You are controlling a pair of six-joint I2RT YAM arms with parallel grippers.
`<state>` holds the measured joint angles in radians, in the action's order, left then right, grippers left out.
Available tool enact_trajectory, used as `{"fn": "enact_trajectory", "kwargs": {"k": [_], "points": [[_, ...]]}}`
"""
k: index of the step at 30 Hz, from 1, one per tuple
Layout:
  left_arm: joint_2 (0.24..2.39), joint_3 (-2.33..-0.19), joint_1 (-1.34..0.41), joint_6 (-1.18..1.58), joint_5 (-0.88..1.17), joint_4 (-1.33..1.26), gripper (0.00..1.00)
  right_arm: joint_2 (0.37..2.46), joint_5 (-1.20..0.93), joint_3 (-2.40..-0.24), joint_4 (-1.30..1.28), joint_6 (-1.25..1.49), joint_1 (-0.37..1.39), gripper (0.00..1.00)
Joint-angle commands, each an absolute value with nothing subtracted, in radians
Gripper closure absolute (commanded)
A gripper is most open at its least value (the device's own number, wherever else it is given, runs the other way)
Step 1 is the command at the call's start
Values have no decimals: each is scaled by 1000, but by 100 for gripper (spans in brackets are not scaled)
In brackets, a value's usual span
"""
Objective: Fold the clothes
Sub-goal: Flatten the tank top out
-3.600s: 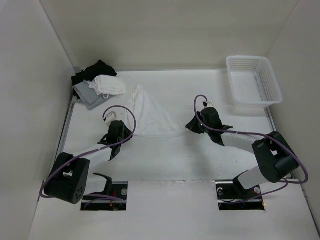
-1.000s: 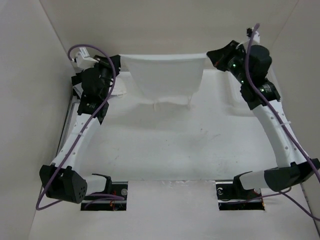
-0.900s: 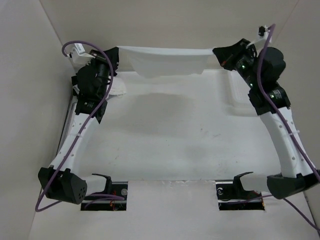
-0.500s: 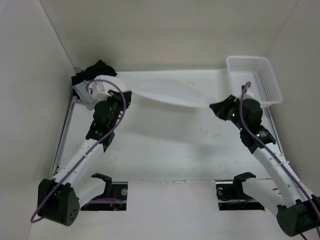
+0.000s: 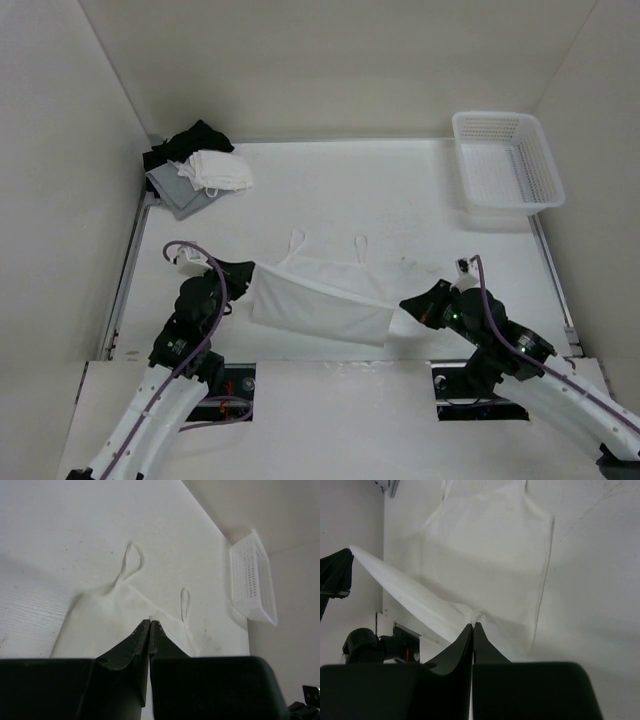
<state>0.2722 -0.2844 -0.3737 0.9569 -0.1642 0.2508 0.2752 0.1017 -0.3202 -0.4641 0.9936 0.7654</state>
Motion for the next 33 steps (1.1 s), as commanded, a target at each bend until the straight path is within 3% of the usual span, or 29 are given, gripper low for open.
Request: {"fn": "enact_trajectory", "kwargs": {"k": [1,4,8,16,21,25,29,33], "points": [[382,-328,-380,963,-204,252,99,355,285,-391,-526,1051,846,100],[570,-339,-360,951,-219,48,99,565,301,-446,-384,948,805,100],[834,-423,-328,925,-236,-155,99,823,149,-515,-154,830,623,100],[1115,-483,-262,962,-213,-253,99,1173,-63,-658,23,749,406,99],[1126,-572,-257,974,-196,-301,100,1163,-67,-731,55,747,390,100],[1184,-869,-272,997,-199,-305,100,1167,-74,-1047,-53,712,370,100],[1099,-1083,-318,919,-233,-256,100,1074,17,-1285,-198,617,421,100],[939,-1088,-386,835,-284,-215,100,883,153,-1307,-284,552,533,100]]}}
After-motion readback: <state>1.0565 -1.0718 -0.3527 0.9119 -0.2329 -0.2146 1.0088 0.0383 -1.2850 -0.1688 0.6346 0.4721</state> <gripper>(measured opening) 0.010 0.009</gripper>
